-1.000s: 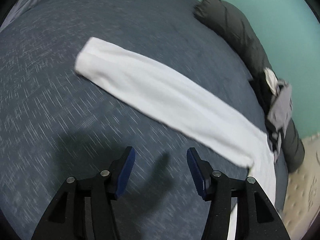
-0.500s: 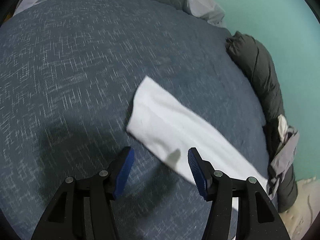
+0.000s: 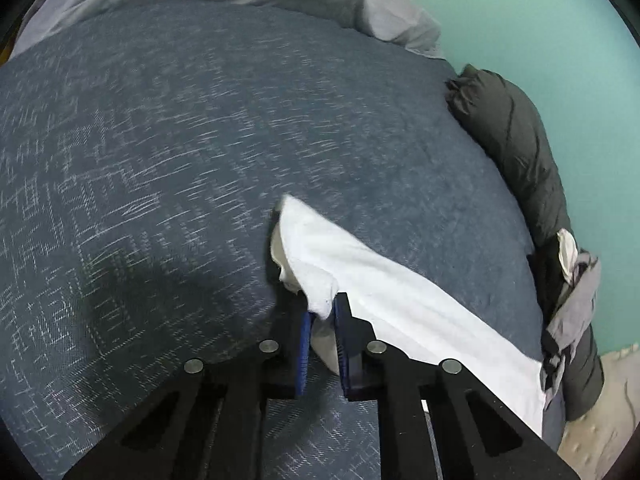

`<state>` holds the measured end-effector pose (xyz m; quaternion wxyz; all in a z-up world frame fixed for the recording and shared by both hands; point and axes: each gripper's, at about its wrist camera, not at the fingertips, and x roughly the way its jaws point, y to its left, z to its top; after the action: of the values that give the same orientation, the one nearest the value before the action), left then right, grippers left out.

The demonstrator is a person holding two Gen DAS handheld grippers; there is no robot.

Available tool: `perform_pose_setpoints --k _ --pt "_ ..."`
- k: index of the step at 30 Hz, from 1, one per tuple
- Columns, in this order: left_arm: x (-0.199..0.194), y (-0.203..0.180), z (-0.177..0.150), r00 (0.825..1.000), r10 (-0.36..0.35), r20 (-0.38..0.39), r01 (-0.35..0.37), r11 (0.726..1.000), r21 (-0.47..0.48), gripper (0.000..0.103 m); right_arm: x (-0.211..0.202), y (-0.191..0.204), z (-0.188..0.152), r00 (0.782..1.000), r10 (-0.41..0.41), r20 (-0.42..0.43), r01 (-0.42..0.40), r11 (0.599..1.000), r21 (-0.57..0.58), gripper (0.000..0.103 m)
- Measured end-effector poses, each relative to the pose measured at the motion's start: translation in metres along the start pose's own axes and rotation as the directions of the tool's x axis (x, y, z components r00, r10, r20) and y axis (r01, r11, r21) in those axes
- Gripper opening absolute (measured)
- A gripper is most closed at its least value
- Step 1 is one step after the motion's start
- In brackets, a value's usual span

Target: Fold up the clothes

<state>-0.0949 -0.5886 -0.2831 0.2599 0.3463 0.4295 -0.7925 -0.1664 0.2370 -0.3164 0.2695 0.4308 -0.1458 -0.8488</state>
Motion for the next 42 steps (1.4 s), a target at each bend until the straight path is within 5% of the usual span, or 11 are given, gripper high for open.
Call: perform_pose_setpoints --k 9,21,33,42 --pt "-0.038 -0.095 0.004 0.991 -0.134 0.014 0.129 0.972 0.197 0.009 -0.006 -0.001 0.001 0.999 0.026 0.023 -0.026 1.0 0.011 0.048" --pt "-0.1 -0.279 -0.043 0.948 -0.309 -0.074 0.31 0.848 0.429 0.009 -0.014 -0.014 0.003 0.997 0.071 0.041 -0.073 0.995 0.063 0.048" --pt "-0.144 -0.451 -0.153 0.904 -0.369 -0.216 0.42 0.676 0.605 0.008 -0.036 -0.04 0.016 0.995 0.094 0.032 -0.097 0.991 0.094 0.053" --pt "-0.145 -0.519 -0.277 0.838 -0.373 -0.398 0.545 0.546 0.636 0.008 -0.069 -0.064 0.017 0.997 0.03 0.068 -0.039 0.991 0.128 0.053"
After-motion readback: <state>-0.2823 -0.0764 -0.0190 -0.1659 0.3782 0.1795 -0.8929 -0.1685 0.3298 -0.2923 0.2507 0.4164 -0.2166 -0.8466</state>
